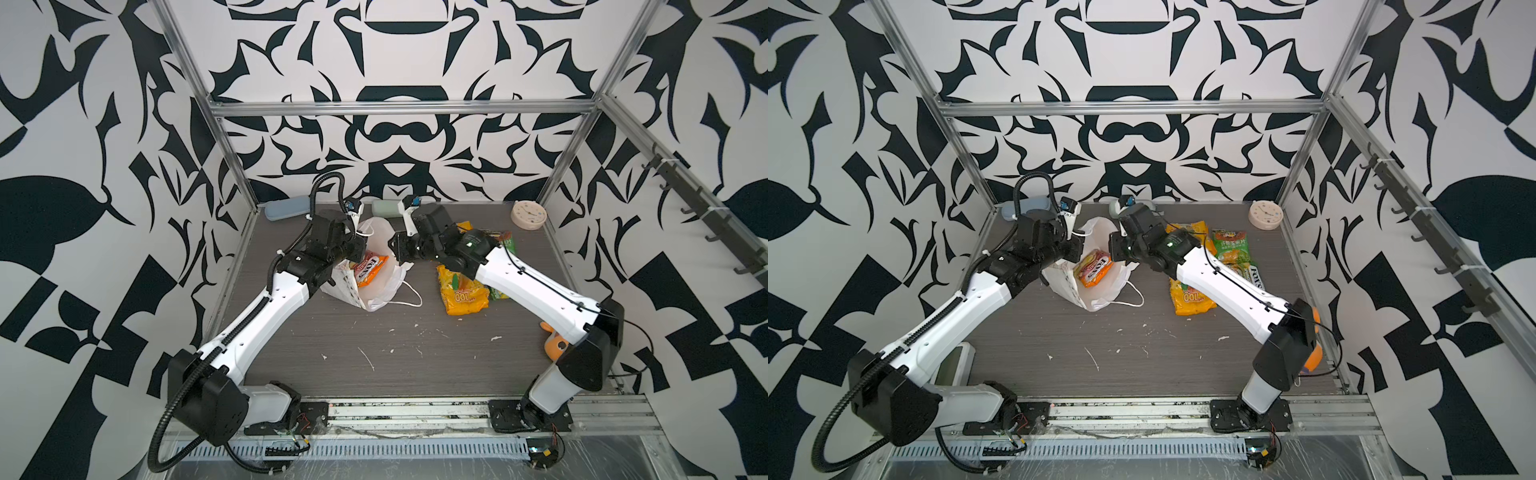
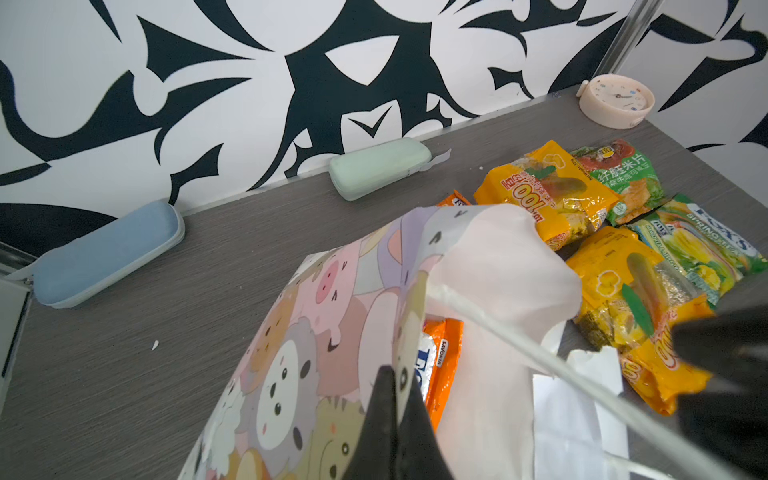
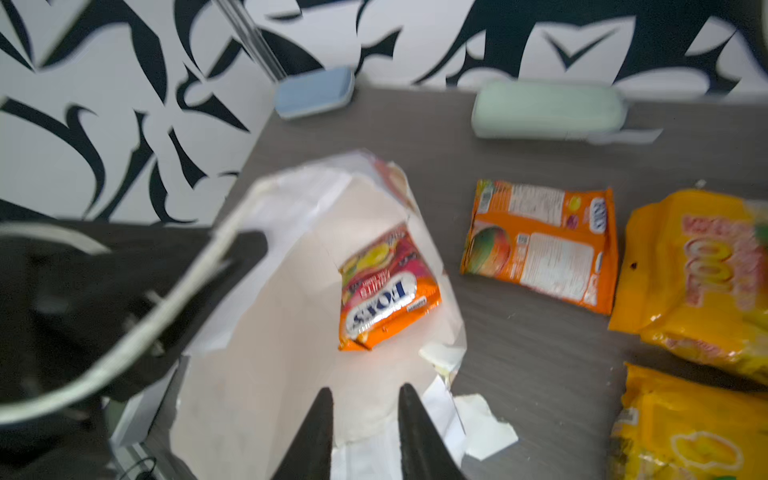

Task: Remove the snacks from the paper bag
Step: 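Reach the right gripper into the bag and grasp the orange Fox's packet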

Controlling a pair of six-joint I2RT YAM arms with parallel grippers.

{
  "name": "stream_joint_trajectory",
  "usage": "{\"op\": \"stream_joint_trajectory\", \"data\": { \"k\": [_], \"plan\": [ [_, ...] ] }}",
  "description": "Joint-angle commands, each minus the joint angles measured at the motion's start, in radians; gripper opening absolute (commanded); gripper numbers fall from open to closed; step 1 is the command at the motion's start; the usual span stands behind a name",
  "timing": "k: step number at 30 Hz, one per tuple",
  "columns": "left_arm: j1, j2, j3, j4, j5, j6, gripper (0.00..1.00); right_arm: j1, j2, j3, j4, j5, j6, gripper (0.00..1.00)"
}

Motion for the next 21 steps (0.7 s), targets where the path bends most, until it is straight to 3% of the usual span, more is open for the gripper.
{"op": "stream_joint_trajectory", "data": {
  "k": [1,8,10,21],
  "plan": [
    [0.006,0.0,0.041,0.033,0.013,-0.003,0.0,0.02,0.002,0.032,0.046,-0.042,0.085,0.28],
    [0.005,0.01,0.039,0.042,0.028,-0.012,0.0,0.043,0.095,0.048,0.014,-0.005,0.194,0.25],
    [0.005,0.007,0.037,0.04,0.025,-0.013,0.0,0.043,0.122,0.052,-0.008,0.044,0.231,0.28],
    [0.005,0.015,0.041,0.045,0.051,-0.015,0.0,0.061,0.22,0.028,0.044,0.085,0.36,0.43]
  ]
}}
